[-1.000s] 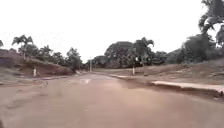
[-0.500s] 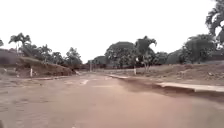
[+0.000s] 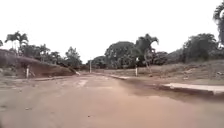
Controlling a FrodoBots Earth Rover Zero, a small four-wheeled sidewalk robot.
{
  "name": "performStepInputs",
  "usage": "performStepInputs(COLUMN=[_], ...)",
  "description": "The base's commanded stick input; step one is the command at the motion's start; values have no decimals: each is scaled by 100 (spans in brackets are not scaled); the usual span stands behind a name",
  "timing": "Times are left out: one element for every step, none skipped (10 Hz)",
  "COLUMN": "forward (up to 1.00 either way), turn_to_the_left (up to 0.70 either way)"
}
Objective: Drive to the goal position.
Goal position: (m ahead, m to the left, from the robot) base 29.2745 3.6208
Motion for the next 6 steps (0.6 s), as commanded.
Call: performStepInputs(forward=[100, 100, 100, 100, 100, 100], turn_to_the_left=[0, 0, 0, 0, 0, 0])
